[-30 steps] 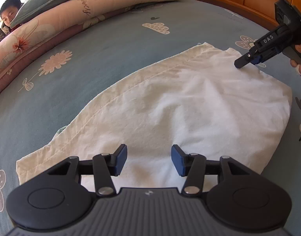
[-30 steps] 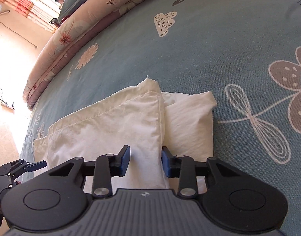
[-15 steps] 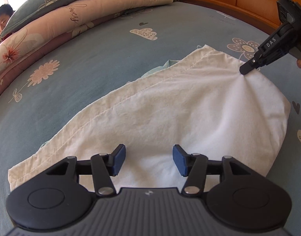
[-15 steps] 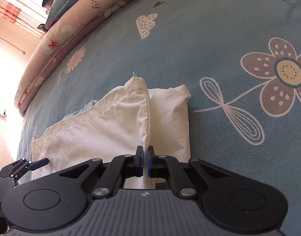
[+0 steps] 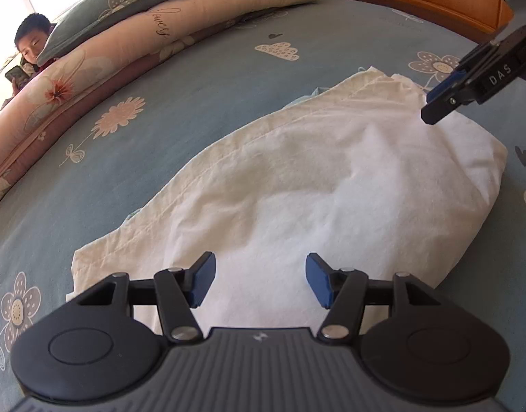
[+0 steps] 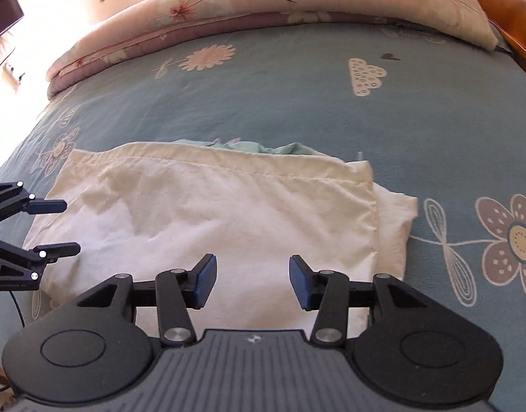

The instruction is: Fold clothes

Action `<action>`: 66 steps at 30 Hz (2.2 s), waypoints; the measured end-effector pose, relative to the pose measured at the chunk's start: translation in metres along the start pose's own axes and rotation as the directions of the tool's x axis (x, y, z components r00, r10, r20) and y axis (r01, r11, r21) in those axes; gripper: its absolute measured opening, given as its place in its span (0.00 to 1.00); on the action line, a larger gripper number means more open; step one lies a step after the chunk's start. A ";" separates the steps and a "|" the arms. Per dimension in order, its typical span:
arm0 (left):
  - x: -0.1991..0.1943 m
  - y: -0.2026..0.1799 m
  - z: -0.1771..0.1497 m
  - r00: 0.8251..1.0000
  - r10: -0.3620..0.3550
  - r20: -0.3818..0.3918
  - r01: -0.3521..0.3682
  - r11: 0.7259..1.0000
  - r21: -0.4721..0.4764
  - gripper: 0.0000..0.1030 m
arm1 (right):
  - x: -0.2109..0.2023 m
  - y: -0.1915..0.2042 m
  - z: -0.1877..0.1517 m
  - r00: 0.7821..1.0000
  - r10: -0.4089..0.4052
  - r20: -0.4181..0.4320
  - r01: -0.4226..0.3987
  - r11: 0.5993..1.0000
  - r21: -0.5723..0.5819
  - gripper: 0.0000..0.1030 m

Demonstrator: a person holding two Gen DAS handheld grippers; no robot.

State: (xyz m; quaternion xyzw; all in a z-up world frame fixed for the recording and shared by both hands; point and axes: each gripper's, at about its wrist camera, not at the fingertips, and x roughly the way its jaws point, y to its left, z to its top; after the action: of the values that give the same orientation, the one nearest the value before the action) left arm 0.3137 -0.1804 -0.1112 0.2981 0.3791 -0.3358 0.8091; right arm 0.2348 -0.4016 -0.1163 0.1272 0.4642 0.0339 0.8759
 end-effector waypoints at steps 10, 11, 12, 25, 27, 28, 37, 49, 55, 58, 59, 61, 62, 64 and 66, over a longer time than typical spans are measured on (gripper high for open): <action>0.021 0.005 -0.056 1.000 0.007 -0.012 -0.009 0.991 -0.131 0.59 | 0.057 0.091 -0.025 0.995 0.092 -0.026 -0.096 0.967 -0.237 0.63; 0.025 0.009 -0.067 1.000 0.004 -0.005 -0.005 0.988 -0.158 0.60 | 0.061 0.090 -0.028 0.996 0.089 -0.026 -0.093 0.965 -0.244 0.63; 0.027 0.015 -0.075 1.000 -0.005 0.004 0.006 0.980 -0.197 0.63 | 0.064 0.089 -0.030 0.996 0.087 -0.027 -0.091 0.963 -0.252 0.63; -0.002 0.033 -0.125 0.995 -0.001 -0.103 -0.023 0.974 -0.225 0.64 | 0.053 0.092 -0.038 0.996 0.012 -0.094 -0.038 0.959 -0.282 0.76; -0.011 0.035 -0.117 0.996 0.028 -0.079 -0.044 0.977 -0.207 0.61 | 0.048 0.096 -0.031 0.994 -0.007 -0.106 -0.022 0.962 -0.271 0.76; -0.016 0.039 -0.114 0.998 0.052 -0.042 -0.059 0.976 -0.212 0.61 | 0.044 0.098 -0.026 0.996 -0.005 -0.091 -0.019 0.964 -0.266 0.76; 0.001 0.076 -0.144 0.990 0.108 -0.089 -0.131 0.933 -0.335 0.62 | 0.073 0.122 -0.013 0.993 -0.025 -0.111 -0.006 0.962 -0.272 0.81; -0.023 0.072 -0.105 0.993 0.094 0.065 -0.072 0.955 -0.289 0.62 | 0.058 0.130 0.023 0.999 -0.020 -0.033 0.010 0.958 -0.286 0.82; 0.009 0.075 -0.072 0.985 0.058 0.162 -0.022 0.976 -0.216 0.63 | 0.073 0.133 0.051 1.000 -0.012 0.023 0.017 0.968 -0.249 0.82; 0.023 0.091 -0.056 0.975 0.071 0.213 -0.016 0.967 -0.252 0.63 | 0.078 0.132 0.061 0.997 -0.025 0.072 0.040 0.974 -0.224 0.82; 0.028 0.099 -0.053 0.973 0.073 0.221 -0.009 0.961 -0.277 0.63 | 0.080 0.130 0.065 0.996 -0.025 0.088 0.043 0.977 -0.209 0.82; 0.041 0.114 -0.053 0.975 0.091 0.201 -0.021 0.944 -0.329 0.63 | 0.089 0.127 0.073 0.994 -0.031 0.104 0.050 0.980 -0.191 0.82; 0.049 0.121 -0.055 0.979 0.099 0.181 -0.029 0.934 -0.356 0.62 | 0.096 0.126 0.076 0.993 -0.038 0.110 0.058 0.981 -0.185 0.82; 0.067 0.134 -0.068 0.988 0.092 0.122 -0.033 0.909 -0.415 0.63 | 0.114 0.122 0.080 0.995 -0.040 0.088 0.055 0.983 -0.173 0.82; 0.077 0.144 -0.084 0.991 0.085 0.108 -0.026 0.890 -0.454 0.65 | 0.135 0.118 0.079 0.998 -0.050 0.042 0.056 0.984 -0.167 0.84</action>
State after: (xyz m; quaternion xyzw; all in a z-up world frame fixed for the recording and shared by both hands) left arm 0.4275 -0.0570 -0.1862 0.0911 0.3866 -0.2333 0.8876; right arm 0.3829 -0.2783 -0.1526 0.0413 0.4461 0.0472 0.8928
